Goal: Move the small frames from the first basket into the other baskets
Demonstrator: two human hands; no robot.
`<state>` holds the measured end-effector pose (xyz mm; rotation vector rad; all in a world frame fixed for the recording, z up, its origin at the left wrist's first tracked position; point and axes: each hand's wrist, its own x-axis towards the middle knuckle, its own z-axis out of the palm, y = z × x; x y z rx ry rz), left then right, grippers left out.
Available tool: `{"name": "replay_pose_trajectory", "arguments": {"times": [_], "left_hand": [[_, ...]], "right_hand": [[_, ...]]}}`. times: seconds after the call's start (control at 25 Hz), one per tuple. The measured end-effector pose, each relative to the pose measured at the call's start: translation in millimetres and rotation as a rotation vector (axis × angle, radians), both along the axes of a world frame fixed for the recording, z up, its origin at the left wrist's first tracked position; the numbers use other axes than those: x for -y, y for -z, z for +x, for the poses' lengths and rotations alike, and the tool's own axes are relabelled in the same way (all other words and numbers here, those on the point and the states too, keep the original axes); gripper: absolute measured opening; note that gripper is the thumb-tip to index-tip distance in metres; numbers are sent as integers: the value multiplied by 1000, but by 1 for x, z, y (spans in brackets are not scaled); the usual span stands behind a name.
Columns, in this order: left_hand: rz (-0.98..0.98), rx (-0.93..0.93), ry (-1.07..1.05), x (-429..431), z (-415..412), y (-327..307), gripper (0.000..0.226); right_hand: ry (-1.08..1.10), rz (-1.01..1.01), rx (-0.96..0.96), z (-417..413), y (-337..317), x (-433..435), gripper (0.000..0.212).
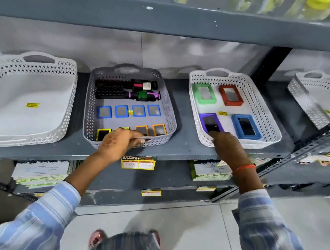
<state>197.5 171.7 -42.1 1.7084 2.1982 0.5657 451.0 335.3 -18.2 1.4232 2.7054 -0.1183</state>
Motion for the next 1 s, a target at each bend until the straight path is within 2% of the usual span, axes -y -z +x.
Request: {"name": "replay_pose_trajectory", "arguments": {"times": [0.2, 0.6, 0.72, 0.8, 0.88, 1.0], "left_hand": [[-21, 34, 19, 4, -9, 3, 15], [-26, 42, 40, 10, 0, -12, 19], [53, -1, 65, 14, 3, -27, 28], [121, -91, 50, 20, 6, -50, 29], [96, -215, 7, 25, 9, -91, 25], [159, -424, -41, 37, 15, -190, 23]], "right_hand": [[-16, 13, 1, 12, -5, 7, 41], [78, -96, 42, 2, -23, 19, 46], [108, -48, -31, -27, -44, 35, 44], [6, -30, -122, -62, -65, 56, 37], [-130, -9, -113, -95, -100, 76, 31], [-255, 103, -164, -120, -190, 103, 30]]}}
